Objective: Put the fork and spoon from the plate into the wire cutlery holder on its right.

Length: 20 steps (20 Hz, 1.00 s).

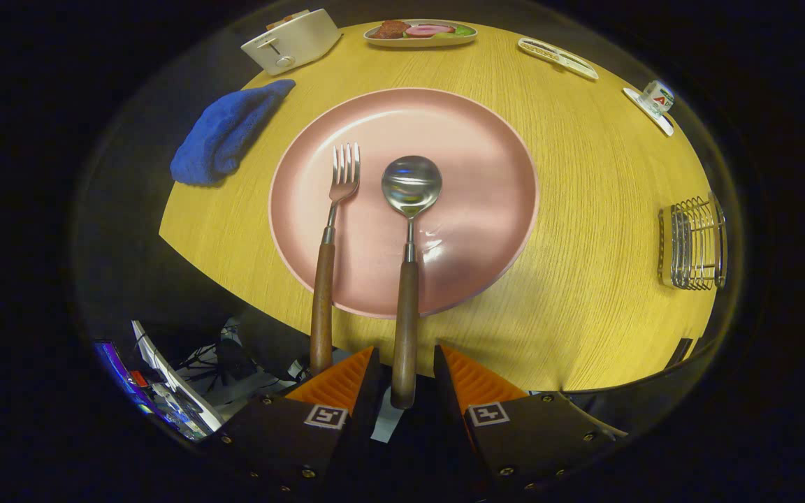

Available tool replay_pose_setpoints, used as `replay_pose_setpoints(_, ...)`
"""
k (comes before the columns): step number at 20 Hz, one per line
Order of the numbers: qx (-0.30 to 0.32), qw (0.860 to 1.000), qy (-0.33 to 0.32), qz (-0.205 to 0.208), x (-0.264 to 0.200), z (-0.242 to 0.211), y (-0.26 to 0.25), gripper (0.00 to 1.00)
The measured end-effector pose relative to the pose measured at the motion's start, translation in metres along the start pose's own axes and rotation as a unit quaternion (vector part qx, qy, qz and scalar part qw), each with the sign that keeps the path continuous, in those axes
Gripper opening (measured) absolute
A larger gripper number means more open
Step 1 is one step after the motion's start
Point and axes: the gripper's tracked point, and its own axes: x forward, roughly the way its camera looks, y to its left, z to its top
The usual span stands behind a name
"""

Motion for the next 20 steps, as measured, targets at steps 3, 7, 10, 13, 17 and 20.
replay_pose_setpoints(3,0.008,1.000,0.006,0.005,0.000,-0.001,-0.002,0.22)
replay_pose_setpoints(7,0.009,1.000,-0.009,0.009,-0.005,0.000,0.001,0.22)
replay_pose_setpoints(10,0.023,0.999,-0.012,0.027,-0.007,0.004,0.003,0.08)
replay_pose_setpoints(13,0.028,0.999,-0.033,0.031,-0.012,0.010,0.005,0.08)
replay_pose_setpoints(17,0.043,0.996,-0.065,0.044,-0.023,0.021,0.007,0.08)
replay_pose_setpoints(20,0.050,0.993,-0.089,0.053,-0.031,0.028,0.008,0.08)
